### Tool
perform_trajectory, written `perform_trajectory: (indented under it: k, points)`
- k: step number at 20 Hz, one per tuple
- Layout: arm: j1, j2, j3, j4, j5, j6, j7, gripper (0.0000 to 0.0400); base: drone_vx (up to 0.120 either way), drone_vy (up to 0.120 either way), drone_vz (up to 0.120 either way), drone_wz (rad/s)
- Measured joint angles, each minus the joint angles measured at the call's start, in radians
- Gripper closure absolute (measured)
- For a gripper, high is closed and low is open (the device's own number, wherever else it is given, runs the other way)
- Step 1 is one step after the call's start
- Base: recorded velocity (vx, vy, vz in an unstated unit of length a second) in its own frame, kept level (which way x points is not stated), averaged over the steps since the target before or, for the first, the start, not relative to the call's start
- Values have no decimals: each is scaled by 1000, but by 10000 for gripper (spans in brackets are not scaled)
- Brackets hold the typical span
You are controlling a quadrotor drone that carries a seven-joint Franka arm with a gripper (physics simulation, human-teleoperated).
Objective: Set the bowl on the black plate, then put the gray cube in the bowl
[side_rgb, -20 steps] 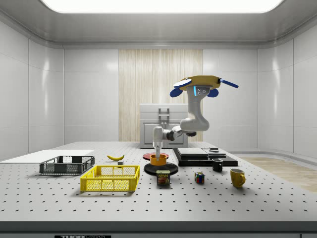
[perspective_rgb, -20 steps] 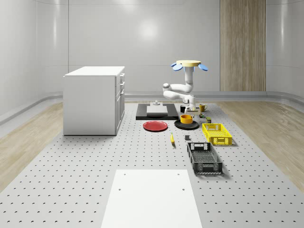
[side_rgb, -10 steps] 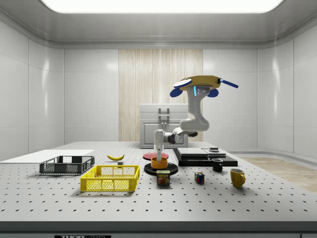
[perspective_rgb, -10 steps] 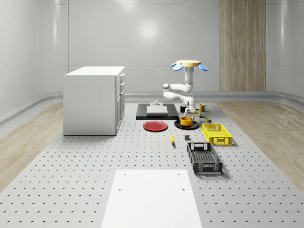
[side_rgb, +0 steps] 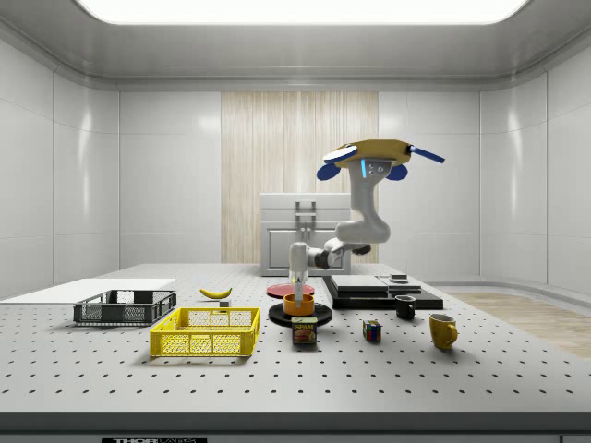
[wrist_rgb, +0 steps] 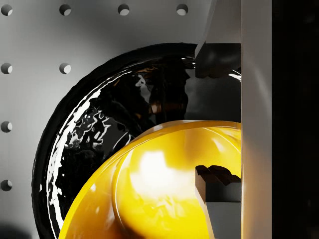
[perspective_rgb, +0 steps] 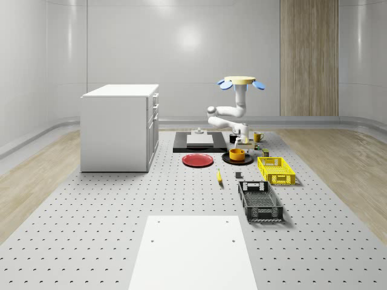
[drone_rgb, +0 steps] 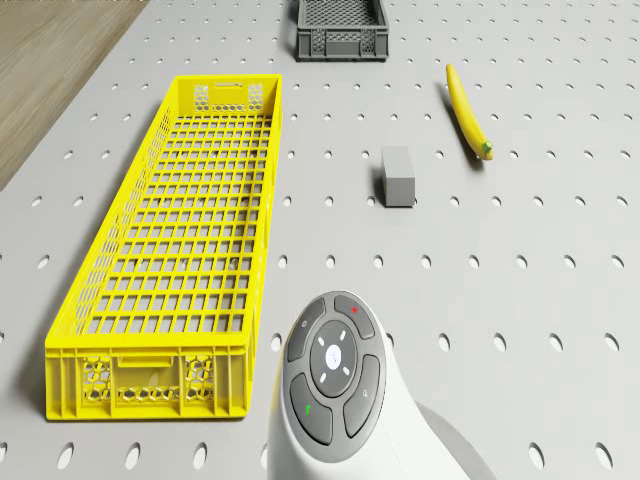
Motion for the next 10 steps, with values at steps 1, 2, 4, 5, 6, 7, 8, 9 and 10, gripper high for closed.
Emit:
perform_trajectory:
  k: [1, 2, 4, 5, 6, 7, 8, 9, 10]
  points:
    - [2, 1, 1, -1, 1, -2, -1, 79, 80, -40, 120, 0]
    - [3, 2, 2, -3, 1, -4, -1, 62, 120, -120, 120, 0]
    - [6, 4, 3, -4, 1, -7, -2, 37, 120, -120, 0, 0]
    - [7, 5, 3, -5, 1, -8, -3, 29, 120, -120, 0, 0]
    - [8, 6, 4, -5, 1, -10, -3, 23, 120, -120, 0, 0]
    - [9, 7, 4, -6, 1, -11, -4, 18, 120, -120, 0, 0]
    - [10, 9, 4, -6, 0, -12, -4, 14, 120, -120, 0, 0]
    - [11, 10, 4, -6, 0, -13, -5, 11, 120, -120, 0, 0]
    - [11, 11, 4, -7, 0, -14, -5, 8, 120, -120, 0, 0]
